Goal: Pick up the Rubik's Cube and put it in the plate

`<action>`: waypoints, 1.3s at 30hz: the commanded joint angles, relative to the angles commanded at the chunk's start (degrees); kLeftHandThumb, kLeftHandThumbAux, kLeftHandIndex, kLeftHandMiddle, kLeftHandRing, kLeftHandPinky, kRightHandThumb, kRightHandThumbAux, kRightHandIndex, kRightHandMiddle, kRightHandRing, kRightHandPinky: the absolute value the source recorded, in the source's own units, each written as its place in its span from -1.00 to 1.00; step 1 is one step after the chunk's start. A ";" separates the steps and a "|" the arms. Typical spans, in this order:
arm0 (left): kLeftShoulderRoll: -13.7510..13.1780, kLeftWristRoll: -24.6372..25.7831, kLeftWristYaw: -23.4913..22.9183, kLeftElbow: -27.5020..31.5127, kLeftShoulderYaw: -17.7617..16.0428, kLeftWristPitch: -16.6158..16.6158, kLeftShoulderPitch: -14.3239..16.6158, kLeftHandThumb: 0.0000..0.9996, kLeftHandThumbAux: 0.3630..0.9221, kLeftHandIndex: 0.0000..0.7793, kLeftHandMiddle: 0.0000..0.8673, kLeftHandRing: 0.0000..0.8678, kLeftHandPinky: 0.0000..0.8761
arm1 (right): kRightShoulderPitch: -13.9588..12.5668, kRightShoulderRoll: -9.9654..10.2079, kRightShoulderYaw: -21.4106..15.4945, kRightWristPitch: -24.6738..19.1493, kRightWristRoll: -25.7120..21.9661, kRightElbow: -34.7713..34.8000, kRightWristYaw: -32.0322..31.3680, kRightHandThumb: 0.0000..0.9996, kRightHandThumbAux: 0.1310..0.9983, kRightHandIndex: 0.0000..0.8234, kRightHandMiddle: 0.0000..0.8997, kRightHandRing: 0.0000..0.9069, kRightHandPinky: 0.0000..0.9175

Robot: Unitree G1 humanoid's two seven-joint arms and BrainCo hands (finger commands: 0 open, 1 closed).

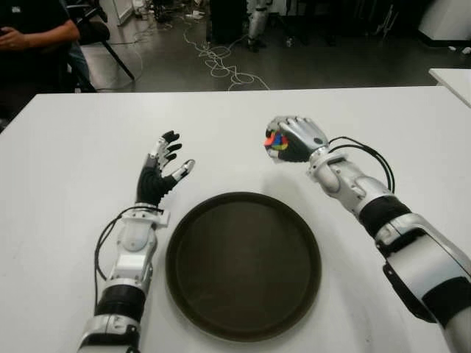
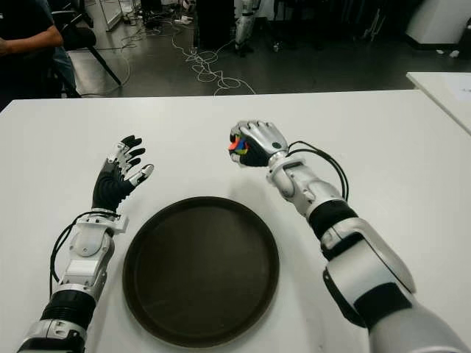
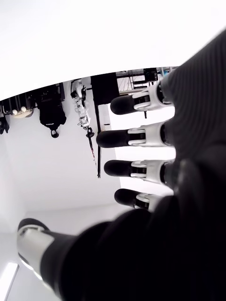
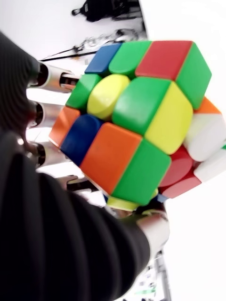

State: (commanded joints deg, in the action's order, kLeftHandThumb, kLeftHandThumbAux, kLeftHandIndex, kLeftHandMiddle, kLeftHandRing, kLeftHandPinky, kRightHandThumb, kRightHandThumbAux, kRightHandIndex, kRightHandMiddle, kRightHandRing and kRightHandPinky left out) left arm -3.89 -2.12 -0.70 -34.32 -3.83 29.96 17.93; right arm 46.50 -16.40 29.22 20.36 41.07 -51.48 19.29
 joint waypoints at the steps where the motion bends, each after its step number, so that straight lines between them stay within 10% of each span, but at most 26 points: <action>1: 0.03 -0.01 0.07 -0.12 0.01 0.03 0.07 -0.89 0.23 -0.79 -0.65 -0.69 -0.72 | -0.28 -0.23 -0.20 -0.07 -0.02 0.77 -0.24 0.40 0.40 -0.01 -0.16 -0.11 -0.04; 18: 0.18 1.42 -0.91 -0.79 -0.21 -0.04 0.81 -0.87 0.20 -0.80 -0.65 -0.68 -0.69 | -13.59 -2.42 -8.30 2.88 -8.12 30.34 -9.23 0.41 0.40 0.01 0.10 0.11 0.16; 39: 0.27 0.55 0.77 -0.84 -0.39 -0.25 1.29 -0.88 0.31 -0.78 -0.63 -0.68 -0.72 | -26.87 -3.25 -6.97 5.31 -14.22 50.43 -25.83 0.65 0.31 -0.11 0.08 0.04 0.07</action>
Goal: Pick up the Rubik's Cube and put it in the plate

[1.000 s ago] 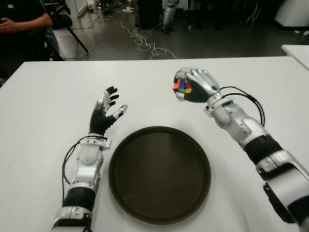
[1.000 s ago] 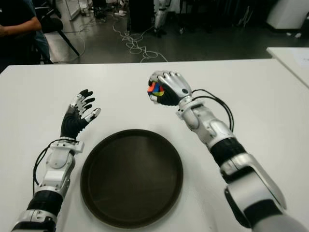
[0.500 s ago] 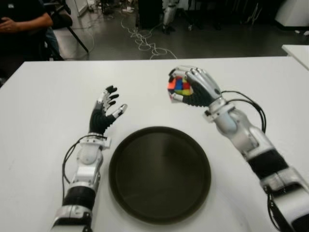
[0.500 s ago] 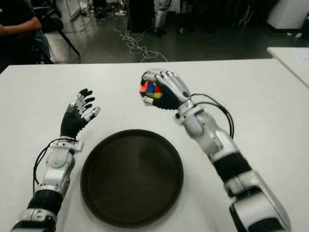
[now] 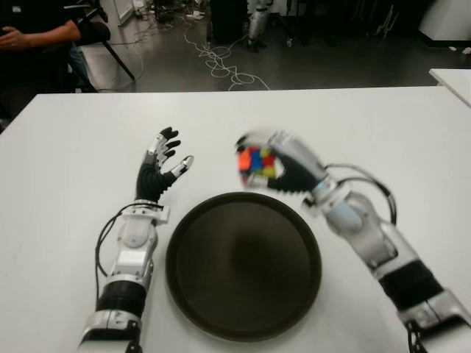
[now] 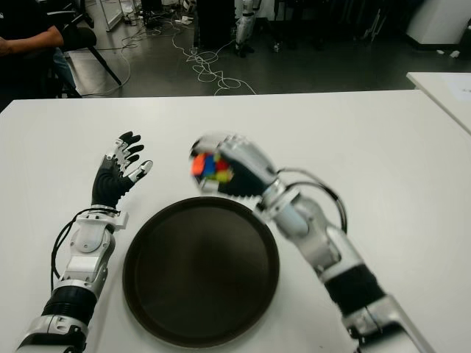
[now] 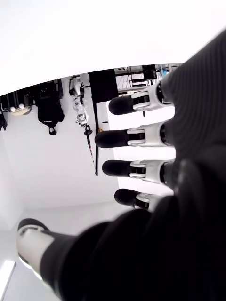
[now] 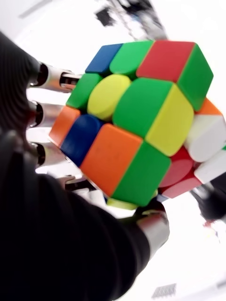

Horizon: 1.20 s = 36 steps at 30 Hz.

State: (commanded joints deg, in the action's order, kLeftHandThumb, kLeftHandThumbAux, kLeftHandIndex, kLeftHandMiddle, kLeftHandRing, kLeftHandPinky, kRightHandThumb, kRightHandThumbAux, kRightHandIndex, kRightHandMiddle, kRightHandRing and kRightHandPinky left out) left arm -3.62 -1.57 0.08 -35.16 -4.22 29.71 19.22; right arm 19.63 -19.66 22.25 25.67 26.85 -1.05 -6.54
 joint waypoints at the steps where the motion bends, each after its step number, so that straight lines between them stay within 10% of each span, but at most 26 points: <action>1: 0.01 0.06 -0.02 -0.11 -0.02 0.02 0.06 -0.88 0.31 -0.79 -0.63 -0.68 -0.72 | -0.15 -0.10 0.01 0.07 -0.02 0.41 -0.82 0.65 0.31 -0.11 0.07 0.02 0.05; 36: 0.63 0.82 0.30 -1.05 -0.39 1.67 0.29 -0.91 0.31 -0.78 -0.64 -0.69 -0.76 | -3.04 1.63 1.02 -1.76 -9.20 6.28 -17.62 0.67 0.29 0.06 -0.01 -0.13 -0.07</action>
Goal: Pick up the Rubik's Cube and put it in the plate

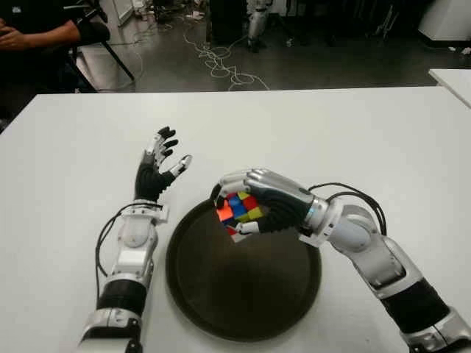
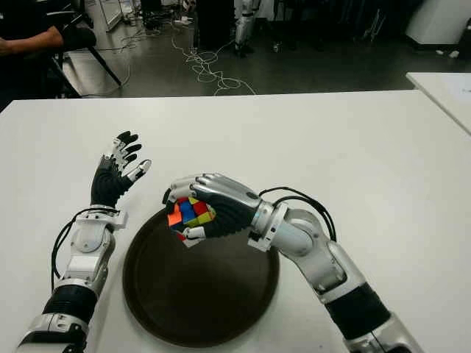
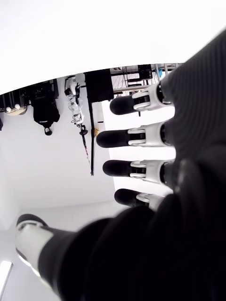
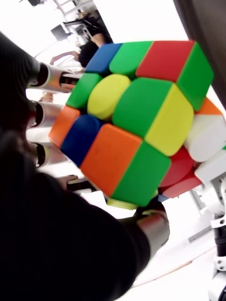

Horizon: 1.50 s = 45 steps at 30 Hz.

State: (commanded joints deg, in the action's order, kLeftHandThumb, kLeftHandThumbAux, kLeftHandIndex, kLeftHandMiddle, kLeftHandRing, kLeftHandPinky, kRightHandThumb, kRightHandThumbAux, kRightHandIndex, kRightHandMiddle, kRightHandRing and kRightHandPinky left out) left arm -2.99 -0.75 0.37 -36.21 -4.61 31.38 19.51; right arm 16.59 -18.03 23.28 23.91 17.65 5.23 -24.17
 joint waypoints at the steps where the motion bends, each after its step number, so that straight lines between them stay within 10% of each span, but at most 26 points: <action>1: 0.04 0.16 -0.17 0.09 -0.01 -0.03 -0.02 -0.91 0.32 -0.78 -0.64 -0.69 -0.76 | -0.01 0.01 0.02 0.02 -0.10 -0.06 -0.21 0.67 0.29 0.06 -0.01 -0.13 -0.07; 15: 0.14 -0.06 0.10 0.14 -0.02 -0.13 -0.08 -0.91 0.34 -0.79 -0.64 -0.69 -0.74 | -0.34 1.34 -0.17 3.83 -0.63 -2.70 0.82 0.67 0.29 0.08 -0.05 -0.27 -0.25; 21: 0.01 0.27 -0.56 -0.37 -0.05 0.32 0.16 -0.92 0.33 -0.79 -0.65 -0.70 -0.74 | -0.50 1.08 0.13 2.52 -0.56 -2.29 -0.65 0.37 0.40 -0.03 -0.75 -0.73 -0.66; 23: 0.08 1.00 -1.40 -0.54 -0.19 0.75 0.21 -0.92 0.36 -0.79 -0.65 -0.71 -0.74 | -0.21 0.36 0.67 0.82 -1.19 -1.80 -2.93 -0.44 0.40 -0.60 -0.90 -0.89 -0.86; 27: 0.14 2.03 -2.65 -0.72 -0.39 0.92 0.27 -0.92 0.39 -0.80 -0.66 -0.72 -0.74 | 0.19 -0.19 0.89 -0.38 -1.64 -1.44 -5.19 -0.88 0.31 -0.92 -0.98 -0.98 -0.97; 45: -0.31 3.84 -6.11 -0.51 -0.86 -0.11 0.28 -0.90 0.38 -0.82 -0.68 -0.74 -0.78 | 1.05 -1.17 0.90 -1.63 -0.84 -1.49 -7.94 -1.00 -0.10 -1.00 -1.00 -1.00 -1.00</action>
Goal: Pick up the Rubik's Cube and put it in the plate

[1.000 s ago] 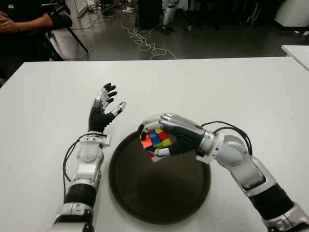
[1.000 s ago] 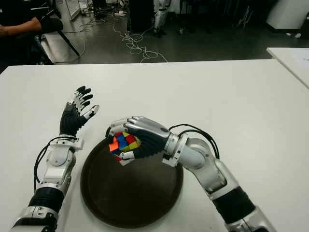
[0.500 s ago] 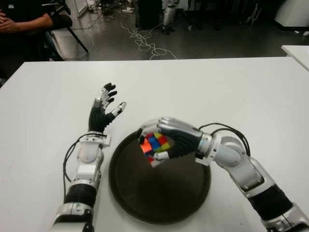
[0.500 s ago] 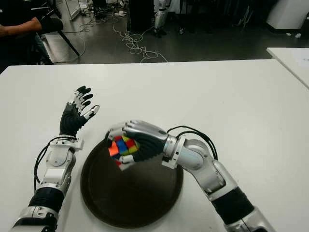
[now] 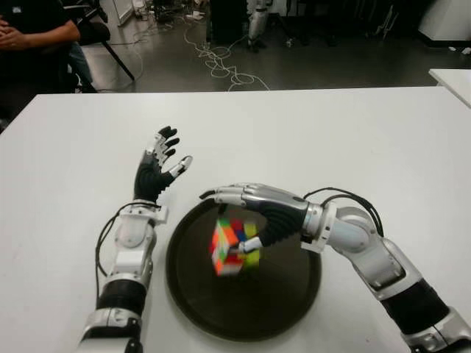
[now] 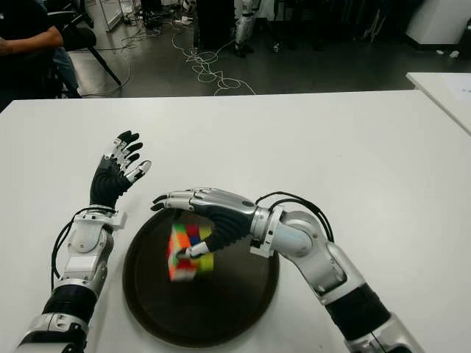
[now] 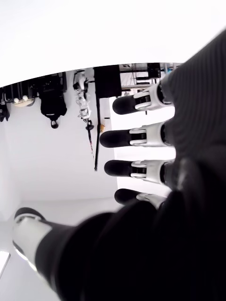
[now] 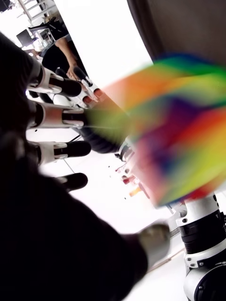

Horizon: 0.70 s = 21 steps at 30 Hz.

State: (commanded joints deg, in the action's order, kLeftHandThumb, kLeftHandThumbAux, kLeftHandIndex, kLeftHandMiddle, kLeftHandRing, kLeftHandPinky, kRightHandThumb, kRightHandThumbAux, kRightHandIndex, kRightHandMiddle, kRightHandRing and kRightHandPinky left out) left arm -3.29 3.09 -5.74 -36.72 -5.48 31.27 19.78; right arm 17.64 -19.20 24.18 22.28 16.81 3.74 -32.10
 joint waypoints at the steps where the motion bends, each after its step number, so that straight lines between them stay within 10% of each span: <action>1: 0.04 -0.02 0.04 0.07 -0.02 -0.05 -0.03 -0.90 0.38 -0.82 -0.69 -0.75 -0.79 | 0.15 -0.16 0.05 -0.15 0.07 -0.01 -0.29 -1.00 -0.10 -1.00 -1.00 -1.00 -1.00; 21: 0.41 -0.45 1.19 0.59 -0.21 -0.52 -0.14 -0.90 0.43 -0.82 -0.68 -0.75 -0.79 | 1.01 -1.05 -0.06 -0.72 0.98 -0.33 -1.22 -1.00 -0.16 -1.00 -1.00 -1.00 -1.00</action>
State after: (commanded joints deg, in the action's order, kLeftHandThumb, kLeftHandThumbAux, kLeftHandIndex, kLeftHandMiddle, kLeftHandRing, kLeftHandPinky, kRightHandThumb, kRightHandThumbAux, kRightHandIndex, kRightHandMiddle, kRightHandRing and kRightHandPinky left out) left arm -2.88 2.64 -4.54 -36.13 -5.69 30.75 19.64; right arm 18.65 -20.25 24.12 21.56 17.79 3.40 -33.32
